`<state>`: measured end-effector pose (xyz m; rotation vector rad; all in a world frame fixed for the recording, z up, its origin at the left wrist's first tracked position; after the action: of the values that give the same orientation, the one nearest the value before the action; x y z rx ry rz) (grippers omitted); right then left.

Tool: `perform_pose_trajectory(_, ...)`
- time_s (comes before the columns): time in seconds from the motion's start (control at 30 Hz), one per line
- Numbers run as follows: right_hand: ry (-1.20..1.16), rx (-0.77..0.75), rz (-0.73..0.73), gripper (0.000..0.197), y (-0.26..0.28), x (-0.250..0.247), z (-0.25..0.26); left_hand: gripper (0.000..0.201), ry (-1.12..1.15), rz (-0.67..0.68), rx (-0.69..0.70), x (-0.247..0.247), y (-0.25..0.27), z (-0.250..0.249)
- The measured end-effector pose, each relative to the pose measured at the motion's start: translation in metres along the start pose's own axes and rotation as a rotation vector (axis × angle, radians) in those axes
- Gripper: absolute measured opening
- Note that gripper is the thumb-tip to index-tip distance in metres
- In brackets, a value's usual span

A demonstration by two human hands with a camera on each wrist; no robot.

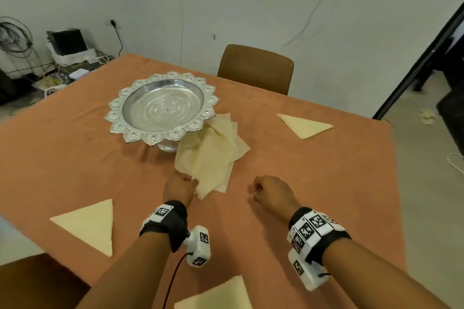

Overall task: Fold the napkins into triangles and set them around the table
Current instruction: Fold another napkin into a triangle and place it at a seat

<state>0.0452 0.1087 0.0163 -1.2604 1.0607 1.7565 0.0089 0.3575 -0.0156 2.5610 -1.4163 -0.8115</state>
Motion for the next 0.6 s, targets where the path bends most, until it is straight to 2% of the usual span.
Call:
perform_pose_trajectory(0.1,-0.004,-0.021,0.049,0.013,0.008,0.001,-0.029,0.013,0.054,0.086,0.008,0.027,0.035,-0.007)
perform_pose_trajectory(0.17,-0.026,-0.035,0.075,0.01,0.012,0.005,-0.043,0.02,0.122,0.113,0.009,0.037,0.059,-0.013)
perform_pose_trajectory(0.23,-0.025,-0.064,0.093,0.014,0.016,0.009,-0.053,0.023,0.126,0.039,0.03,0.038,0.082,-0.016)
perform_pose_trajectory(0.3,0.022,-0.092,0.102,0.031,0.022,0.015,-0.059,0.027,0.072,-0.029,0.077,0.038,0.107,-0.013)
perform_pose_trajectory(0.47,0.092,-0.198,0.119,0.056,0.048,0.034,-0.066,0.031,-0.188,-0.073,0.317,0.05,0.179,0.02)
perform_pose_trajectory(0.53,0.097,-0.225,0.068,0.052,0.057,0.037,-0.068,0.03,-0.178,-0.13,0.309,0.049,0.211,0.044)
perform_pose_trajectory(0.6,0.06,-0.282,0.035,0.04,0.072,0.039,-0.059,0.031,-0.166,-0.19,0.206,0.043,0.242,0.071)
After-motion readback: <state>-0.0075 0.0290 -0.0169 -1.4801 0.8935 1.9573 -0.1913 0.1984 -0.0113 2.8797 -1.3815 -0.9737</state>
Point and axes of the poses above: each hand's wrist, its own y-axis away from the middle knuckle, its own x-axis out of the palm, z = x × y, the point moved 1 cm from there along -y, towards the middle knuckle, and after that the axes turned 14 degrees about y, right-handed, at the moved point
